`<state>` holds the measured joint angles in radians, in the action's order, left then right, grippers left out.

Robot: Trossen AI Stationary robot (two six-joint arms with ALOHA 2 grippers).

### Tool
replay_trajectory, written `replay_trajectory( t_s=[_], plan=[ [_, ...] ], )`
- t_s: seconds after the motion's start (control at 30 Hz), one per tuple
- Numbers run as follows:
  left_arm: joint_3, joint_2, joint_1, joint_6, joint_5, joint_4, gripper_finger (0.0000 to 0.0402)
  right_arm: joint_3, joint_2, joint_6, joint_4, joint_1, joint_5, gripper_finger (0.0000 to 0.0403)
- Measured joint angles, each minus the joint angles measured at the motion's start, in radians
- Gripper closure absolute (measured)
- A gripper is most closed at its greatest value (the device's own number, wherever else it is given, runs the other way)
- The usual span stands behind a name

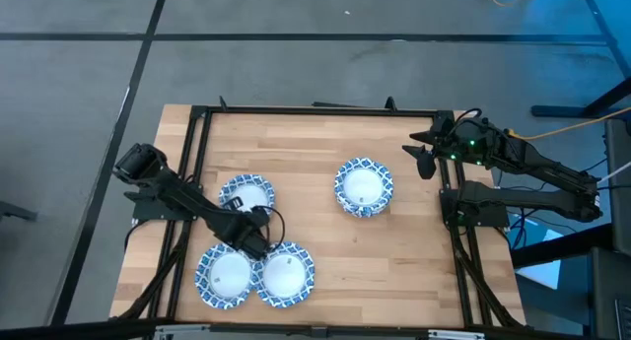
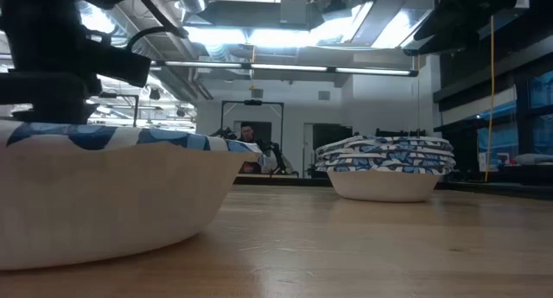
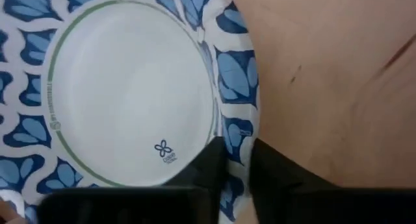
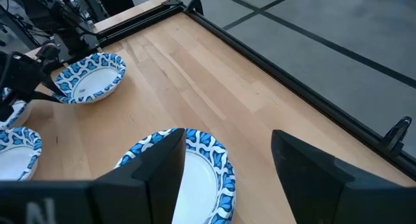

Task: Nest bowls inside each other
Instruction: Stack the white bowl on top of the white bowl

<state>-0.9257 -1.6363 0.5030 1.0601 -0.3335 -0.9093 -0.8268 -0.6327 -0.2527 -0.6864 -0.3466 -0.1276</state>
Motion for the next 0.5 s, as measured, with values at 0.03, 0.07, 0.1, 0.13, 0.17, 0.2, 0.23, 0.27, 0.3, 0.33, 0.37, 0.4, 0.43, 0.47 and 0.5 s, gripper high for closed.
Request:
replay_trajectory(
  t_s=[0.03, 0.07, 0.1, 0.13, 0.17, 0.2, 0.23, 0.27, 0.3, 0.33, 0.37, 0.4, 0.43, 0.47, 0.5],
  plan=[
    [0.0, 0.0, -0.006, -0.001, -0.001, 0.0, 0.0368, 0.0, 0.0, 0.0, 0.0, 0.0, 0.0, 0.0175],
    [0.0, 0.0, -0.011, -0.008, -0.001, -0.001, 0.0383, 0.0, 0.0, 0.0, 0.0, 0.0, 0.0, 0.0175],
    [0.0, 0.0, -0.018, -0.019, -0.001, 0.0, 0.0391, 0.0, 0.0, 0.0, 0.0, 0.0, 0.0, 0.0175],
    [0.0, 0.0, -0.026, -0.026, -0.001, 0.0, 0.0393, 0.0, 0.0, 0.0, 0.0, 0.0, 0.0, 0.0175],
    [0.0, 0.0, -0.036, -0.034, -0.001, 0.0, 0.0392, 0.0, 0.0, 0.0, 0.0, 0.0, 0.0, 0.0175],
    [-0.001, 0.0, -0.047, -0.049, -0.001, 0.0, 0.0393, 0.0, 0.0, -0.001, 0.0, 0.0, -0.001, 0.0175],
    [-0.007, 0.0, -0.06, -0.07, -0.001, -0.009, 0.0395, 0.0, 0.0, -0.004, 0.0, 0.0, -0.001, 0.0175],
    [-0.018, 0.0, -0.073, -0.092, -0.001, -0.024, 0.0397, 0.0, 0.0, -0.007, 0.0, 0.0, -0.001, 0.0175],
    [-0.034, 0.0, -0.088, -0.12, -0.004, -0.042, 0.0398, 0.0, 0.0, -0.008, 0.0, 0.0, -0.001, 0.0175],
    [-0.053, 0.0, -0.105, -0.148, -0.015, -0.065, 0.0398, 0.0, 0.0, -0.008, 0.0, 0.0, -0.002, 0.0175],
    [-0.075, 0.0, -0.124, -0.18, -0.034, -0.091, 0.0399, 0.0, 0.0, -0.008, 0.0, 0.0, -0.002, 0.0175],
    [-0.099, 0.0, -0.144, -0.212, -0.054, -0.115, 0.0399, 0.0, 0.0, -0.008, 0.0, 0.0, -0.002, 0.0175],
    [-0.127, 0.0, -0.166, -0.249, -0.077, -0.133, 0.04, 0.0, 0.0, -0.009, 0.0, 0.0, -0.002, 0.0175],
    [-0.152, 0.003, -0.187, -0.288, -0.101, -0.145, 0.04, 0.0, 0.0, -0.009, 0.0, 0.0, -0.002, 0.0175],
    [-0.178, 0.011, -0.211, -0.331, -0.127, -0.15, 0.04, 0.0, 0.0, -0.009, 0.0, 0.0, -0.002, 0.0175]
  ],
)
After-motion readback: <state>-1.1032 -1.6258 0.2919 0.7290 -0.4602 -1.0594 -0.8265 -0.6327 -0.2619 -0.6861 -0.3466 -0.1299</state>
